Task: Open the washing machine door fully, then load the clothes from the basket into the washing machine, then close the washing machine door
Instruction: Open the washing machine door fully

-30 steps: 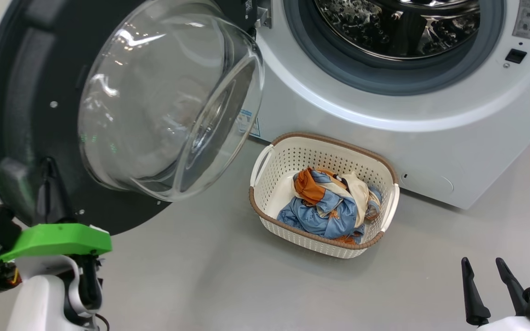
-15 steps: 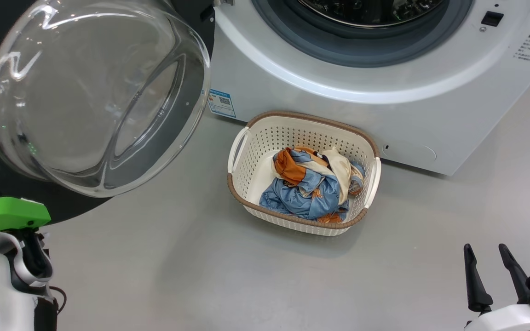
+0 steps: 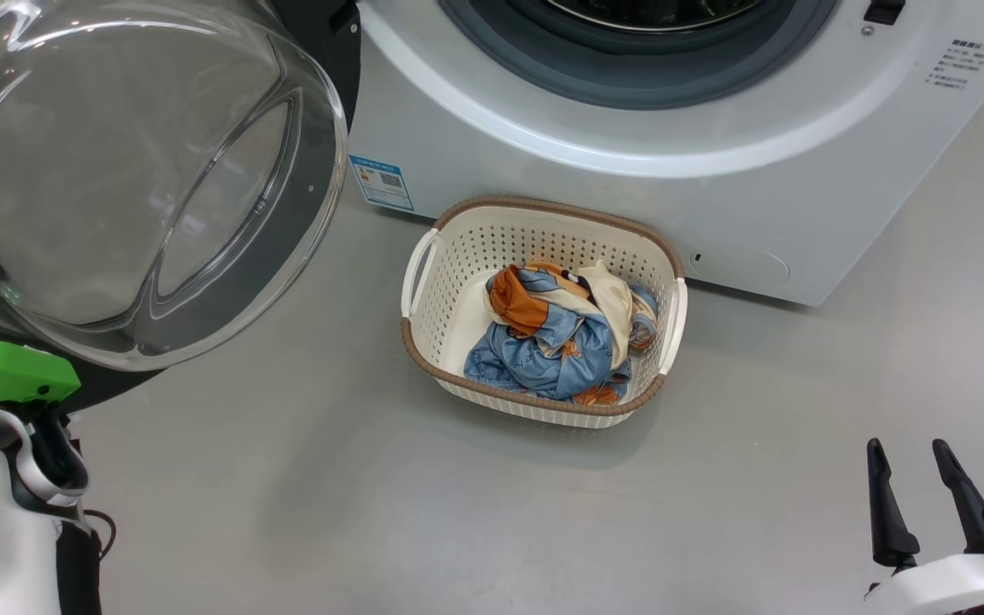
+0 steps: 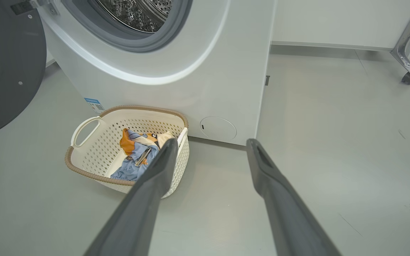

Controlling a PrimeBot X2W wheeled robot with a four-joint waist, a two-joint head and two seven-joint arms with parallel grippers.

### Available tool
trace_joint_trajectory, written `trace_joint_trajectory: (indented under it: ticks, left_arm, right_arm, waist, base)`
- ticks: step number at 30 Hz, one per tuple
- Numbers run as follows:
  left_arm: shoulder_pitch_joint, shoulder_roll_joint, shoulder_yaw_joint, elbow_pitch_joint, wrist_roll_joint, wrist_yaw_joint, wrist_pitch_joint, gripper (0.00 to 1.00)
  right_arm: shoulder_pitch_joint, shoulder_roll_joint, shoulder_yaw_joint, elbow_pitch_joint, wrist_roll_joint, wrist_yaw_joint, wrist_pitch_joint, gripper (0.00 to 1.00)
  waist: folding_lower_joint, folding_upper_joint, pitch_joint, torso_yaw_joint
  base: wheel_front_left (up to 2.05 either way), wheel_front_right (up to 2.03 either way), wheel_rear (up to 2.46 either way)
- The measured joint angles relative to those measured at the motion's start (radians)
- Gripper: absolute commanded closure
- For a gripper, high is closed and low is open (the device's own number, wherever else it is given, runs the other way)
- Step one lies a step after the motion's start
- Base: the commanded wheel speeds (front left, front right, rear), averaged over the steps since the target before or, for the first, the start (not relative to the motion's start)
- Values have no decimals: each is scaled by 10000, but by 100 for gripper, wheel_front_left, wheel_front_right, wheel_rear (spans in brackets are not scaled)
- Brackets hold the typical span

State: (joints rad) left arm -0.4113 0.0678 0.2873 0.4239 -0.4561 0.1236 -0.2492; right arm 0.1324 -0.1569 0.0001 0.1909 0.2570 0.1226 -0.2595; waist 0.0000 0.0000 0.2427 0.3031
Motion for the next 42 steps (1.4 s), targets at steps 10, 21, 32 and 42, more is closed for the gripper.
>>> trace_joint_trajectory:
  ticks: [10,21,32,42]
  left_arm:
    - [-33,-153,-52,192,71,0,-31,100]
    - [34,-253,-286,-1185,349,-506,-44,68]
    - [1280,-263,-1559,-2740,1070,-1689,-75,0]
    - [2632,-265,-2675,-3331,934,-2387,-73,0]
  right_arm:
    - [26,236,-94,29,-48,0,0,0]
    - [251,355,12,82,-138,0,0,0]
    - [320,554,278,73,-291,0,0,0]
    - [472,610,311,-142,-443,0,0,0]
  waist:
    - [0,0,-416,134]
    - [0,0,-1044,280]
    - [0,0,-1579,-186]
    - [0,0,-1881,-1163]
  base:
    - [0,0,0]
    - [0,0,0]
    - [0,0,0]
    - [0,0,0]
